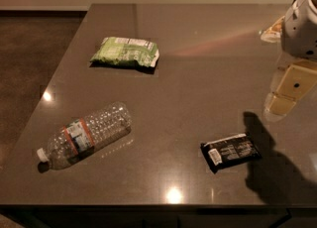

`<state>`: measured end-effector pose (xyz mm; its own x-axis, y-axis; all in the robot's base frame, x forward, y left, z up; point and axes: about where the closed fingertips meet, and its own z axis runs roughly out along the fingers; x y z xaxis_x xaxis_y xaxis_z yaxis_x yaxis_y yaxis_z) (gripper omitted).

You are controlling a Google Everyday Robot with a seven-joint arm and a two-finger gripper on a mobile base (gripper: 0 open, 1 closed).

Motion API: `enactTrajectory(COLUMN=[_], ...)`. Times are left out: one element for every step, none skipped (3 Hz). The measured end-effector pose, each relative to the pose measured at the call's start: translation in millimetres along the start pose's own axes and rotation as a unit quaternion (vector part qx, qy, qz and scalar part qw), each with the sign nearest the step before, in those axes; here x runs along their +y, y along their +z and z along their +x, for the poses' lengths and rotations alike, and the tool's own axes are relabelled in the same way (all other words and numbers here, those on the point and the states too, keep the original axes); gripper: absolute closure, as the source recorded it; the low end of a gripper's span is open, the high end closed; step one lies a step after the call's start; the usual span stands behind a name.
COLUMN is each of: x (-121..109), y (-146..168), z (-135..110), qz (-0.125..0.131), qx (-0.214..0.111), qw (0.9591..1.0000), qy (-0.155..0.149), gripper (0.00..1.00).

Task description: Move water bottle near rxbar chocolate

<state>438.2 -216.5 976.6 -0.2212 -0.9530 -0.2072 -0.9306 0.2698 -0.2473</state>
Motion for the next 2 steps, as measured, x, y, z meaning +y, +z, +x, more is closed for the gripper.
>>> enactTrajectory(x=[0,-1], y=[0,3], z=[0,-21], qz=[0.000,-0.009], qx=[0.000,-0.020], qw=[1.0000,0.9996], qy=[0.000,-0.017], gripper=[0.00,0.00])
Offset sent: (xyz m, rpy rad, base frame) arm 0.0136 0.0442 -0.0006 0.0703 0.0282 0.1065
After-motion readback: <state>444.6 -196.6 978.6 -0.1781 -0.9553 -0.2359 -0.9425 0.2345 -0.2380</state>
